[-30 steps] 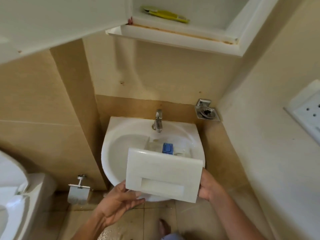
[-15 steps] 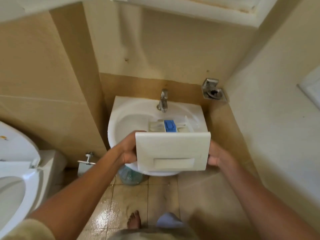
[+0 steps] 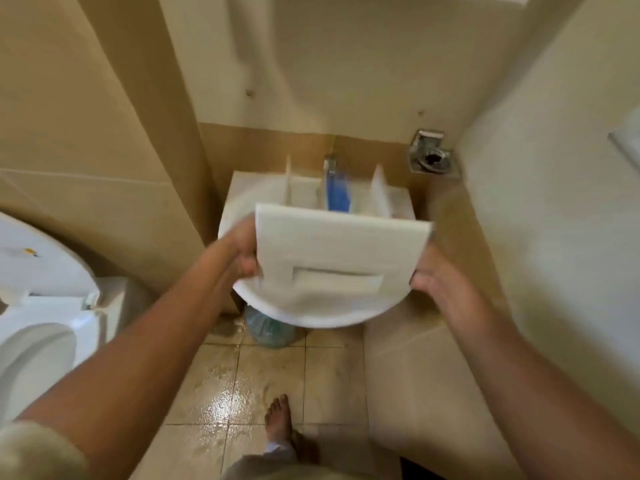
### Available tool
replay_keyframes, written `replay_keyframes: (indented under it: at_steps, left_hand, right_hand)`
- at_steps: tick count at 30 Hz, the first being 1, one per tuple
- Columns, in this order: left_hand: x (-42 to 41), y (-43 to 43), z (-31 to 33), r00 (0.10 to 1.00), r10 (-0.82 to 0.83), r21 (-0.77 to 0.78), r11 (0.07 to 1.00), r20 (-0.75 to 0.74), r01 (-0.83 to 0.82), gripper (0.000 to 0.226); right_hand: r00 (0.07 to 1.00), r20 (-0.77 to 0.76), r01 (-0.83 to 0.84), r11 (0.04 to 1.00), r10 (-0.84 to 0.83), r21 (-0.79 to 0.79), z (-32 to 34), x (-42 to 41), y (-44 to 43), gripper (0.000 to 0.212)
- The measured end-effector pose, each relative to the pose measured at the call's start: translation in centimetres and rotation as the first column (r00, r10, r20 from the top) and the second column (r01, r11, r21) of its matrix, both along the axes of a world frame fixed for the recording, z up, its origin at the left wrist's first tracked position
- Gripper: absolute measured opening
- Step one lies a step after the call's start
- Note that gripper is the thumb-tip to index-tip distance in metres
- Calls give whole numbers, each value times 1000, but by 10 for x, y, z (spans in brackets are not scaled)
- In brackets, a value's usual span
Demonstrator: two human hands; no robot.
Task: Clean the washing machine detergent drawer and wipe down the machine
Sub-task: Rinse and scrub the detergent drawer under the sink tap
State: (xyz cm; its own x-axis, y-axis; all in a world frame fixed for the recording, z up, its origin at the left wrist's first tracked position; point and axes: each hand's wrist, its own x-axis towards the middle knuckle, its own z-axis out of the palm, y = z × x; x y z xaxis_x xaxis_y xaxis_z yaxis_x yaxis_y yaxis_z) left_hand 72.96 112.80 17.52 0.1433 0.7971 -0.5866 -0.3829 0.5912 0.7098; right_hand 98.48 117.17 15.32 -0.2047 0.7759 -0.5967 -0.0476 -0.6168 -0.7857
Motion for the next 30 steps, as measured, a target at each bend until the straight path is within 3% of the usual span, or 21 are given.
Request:
replay_keyframes:
  at_steps: [2, 4, 7, 9, 11, 13, 15, 16, 18, 20, 23, 24, 26, 28, 30]
  left_hand:
    - [4, -22, -46, 999, -44, -209, 977, -20, 39, 25]
    - [3, -36, -70, 997, -57, -261, 964, -44, 43, 36]
    - [10, -35, -53, 998, -52, -251, 967, -24, 44, 36]
    - [15, -28, -25, 997, -7, -155, 988, -81, -6, 20]
    - [18, -19, 14, 991, 76, 97, 993, -108, -65, 35]
    - [27, -17, 60, 981, 143, 347, 933, -131, -90, 15]
    - [29, -10, 69, 964, 211, 417, 900, -164, -126, 7]
    - [29, -9, 58, 958, 212, 378, 917, -194, -127, 9]
    - [29, -21, 10, 976, 124, 46, 992, -180, -118, 16]
    - [28, -41, -35, 987, 3, -255, 966, -161, -45, 28]
    - [23, -46, -59, 993, -18, -291, 957, -113, -16, 72]
    - [25, -45, -52, 993, -25, -267, 964, -118, -8, 73]
    - [29, -38, -23, 986, -1, -178, 984, -167, -29, 40]
    - [31, -28, 15, 975, 92, 39, 996, -204, -86, 25]
    - [40, -27, 69, 980, 113, 341, 939, -166, -51, 12]
  right_hand:
    - [990, 64, -114, 984, 123, -136, -21, 3, -21, 26]
    - [984, 62, -153, 970, 167, -189, -35, 9, -34, 26]
    - [979, 82, -176, 974, 189, -141, -20, 19, -27, 28]
    - [983, 53, -177, 984, 178, -10, 11, 24, -18, 22]
    - [992, -19, -120, 965, 128, 235, 55, 27, -10, 19]
    - [984, -119, -57, 867, 133, 496, 95, 31, -4, 37]
    - [977, -177, 4, 821, 118, 571, 100, 30, 0, 45]
    - [982, -164, 10, 851, 90, 525, 82, 28, 0, 38]
    - [997, -22, -70, 977, 76, 200, 29, 24, -11, 17]
    - [969, 93, -216, 969, 228, -123, -14, 29, -33, 24]
    - [967, 58, -236, 957, 249, -171, -14, 40, -40, 28]
    - [970, 51, -228, 962, 238, -152, -6, 41, -36, 35]
    - [962, 61, -263, 964, 264, -30, 19, 44, -27, 44]
    - [977, 30, -215, 964, 213, 159, 55, 44, -19, 46]
    - [984, -72, -111, 884, 161, 454, 101, 45, -15, 43]
